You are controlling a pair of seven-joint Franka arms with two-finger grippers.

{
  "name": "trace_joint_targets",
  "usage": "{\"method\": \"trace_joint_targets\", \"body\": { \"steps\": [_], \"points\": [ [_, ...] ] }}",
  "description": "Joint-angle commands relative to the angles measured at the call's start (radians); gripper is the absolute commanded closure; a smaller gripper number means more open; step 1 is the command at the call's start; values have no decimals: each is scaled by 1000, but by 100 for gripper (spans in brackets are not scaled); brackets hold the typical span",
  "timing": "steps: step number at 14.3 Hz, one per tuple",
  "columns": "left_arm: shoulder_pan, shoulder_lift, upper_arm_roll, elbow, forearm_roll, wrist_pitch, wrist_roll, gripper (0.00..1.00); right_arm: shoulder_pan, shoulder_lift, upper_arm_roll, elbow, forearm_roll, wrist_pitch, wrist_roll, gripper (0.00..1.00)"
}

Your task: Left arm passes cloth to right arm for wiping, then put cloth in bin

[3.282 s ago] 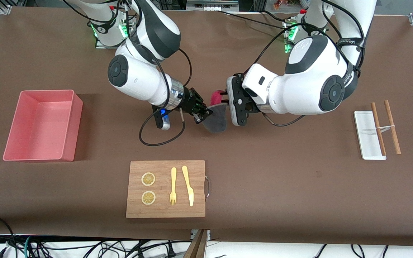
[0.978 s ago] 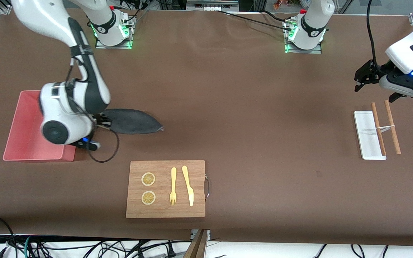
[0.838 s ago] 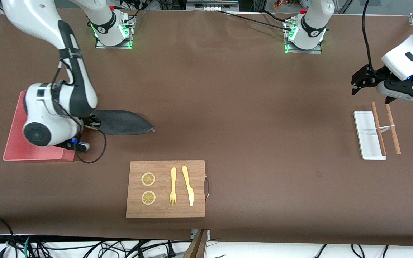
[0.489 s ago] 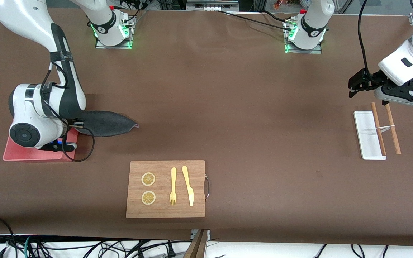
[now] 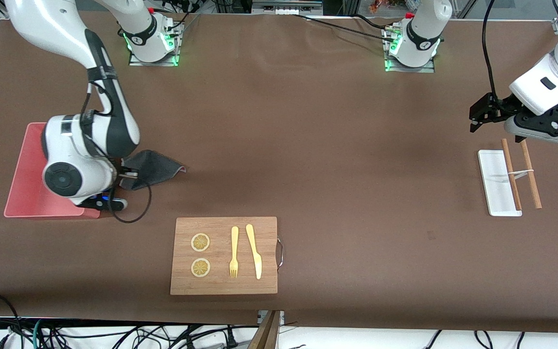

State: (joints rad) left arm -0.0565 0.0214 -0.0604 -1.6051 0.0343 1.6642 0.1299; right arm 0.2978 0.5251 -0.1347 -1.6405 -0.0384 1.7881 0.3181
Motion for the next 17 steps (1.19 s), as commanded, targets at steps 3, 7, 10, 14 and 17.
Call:
{"method": "trace_joint_targets", "body": {
  "steps": [3, 7, 10, 14, 17],
  "points": [
    [0, 8, -4, 21, -1, -6, -9, 0, 10, 16, 102, 22, 78, 52, 226, 100],
    [0, 6, -4, 21, -1, -6, -7, 0, 20, 33, 176, 24, 109, 146, 369, 100],
    [0, 6, -4, 19, -1, -9, -7, 0, 66, 65, 201, 68, 161, 180, 490, 100],
    [0, 5, -4, 19, -2, -9, -7, 0, 128, 127, 244, 149, 163, 230, 677, 100],
    [0, 5, -4, 19, -2, -12, -7, 0, 141, 144, 306, 151, 163, 344, 785, 100]
  ]
}}
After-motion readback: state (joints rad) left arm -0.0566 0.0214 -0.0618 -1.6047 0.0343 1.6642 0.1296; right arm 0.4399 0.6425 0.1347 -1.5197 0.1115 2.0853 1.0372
